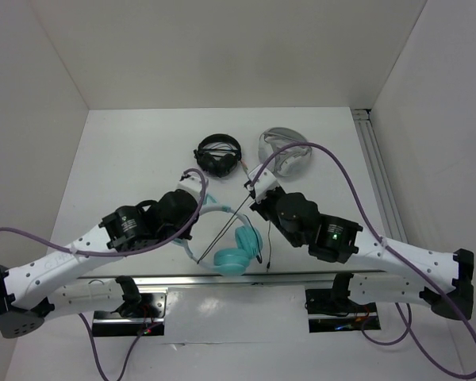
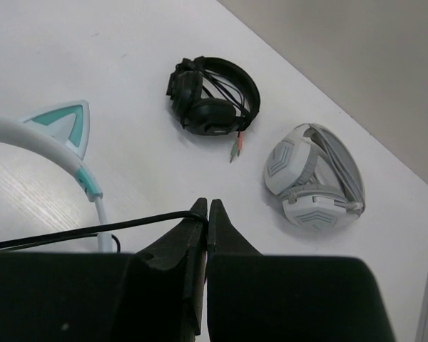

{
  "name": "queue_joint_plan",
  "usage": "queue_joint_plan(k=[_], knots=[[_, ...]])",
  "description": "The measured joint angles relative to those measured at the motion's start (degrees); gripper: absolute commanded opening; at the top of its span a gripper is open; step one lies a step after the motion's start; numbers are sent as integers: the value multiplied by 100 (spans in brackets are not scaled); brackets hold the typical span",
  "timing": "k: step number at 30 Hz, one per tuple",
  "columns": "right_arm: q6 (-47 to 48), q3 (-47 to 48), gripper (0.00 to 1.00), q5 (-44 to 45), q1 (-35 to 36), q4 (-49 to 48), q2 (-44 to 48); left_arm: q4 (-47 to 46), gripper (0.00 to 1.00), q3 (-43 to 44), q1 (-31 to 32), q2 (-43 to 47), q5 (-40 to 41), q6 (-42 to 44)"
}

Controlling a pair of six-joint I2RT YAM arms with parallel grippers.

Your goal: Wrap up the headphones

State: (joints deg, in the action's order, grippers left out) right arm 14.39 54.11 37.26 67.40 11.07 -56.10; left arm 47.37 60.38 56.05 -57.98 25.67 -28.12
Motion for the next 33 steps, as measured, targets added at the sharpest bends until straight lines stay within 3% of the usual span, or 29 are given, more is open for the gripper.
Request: queue_joint_plan(k=[12,21,25,27,30,33], knots=[[-391,-494,0,-2579,-1517,-595,-59,164,0,664,31,369,-160,533],[-859,-697,2,-3628,-1768,-1419,-264,627,0,1495,35,463,-313,575],[-1150,-946,16,-4041,-1773,-1982,-352,831,0,1727,35,455,-407,566],[-1364,-1060,37,-4242,-1779,-2299,-452,907,0,1849,37,437,-439,564],[-1700,-1357,47,-4376,-1718,-3010,-651,1003,0,2044,48,391,-586,546],[-1930,-1596,49,-4406,-1574,-3595,-938,1025,0,2188,70,343,-601,520]])
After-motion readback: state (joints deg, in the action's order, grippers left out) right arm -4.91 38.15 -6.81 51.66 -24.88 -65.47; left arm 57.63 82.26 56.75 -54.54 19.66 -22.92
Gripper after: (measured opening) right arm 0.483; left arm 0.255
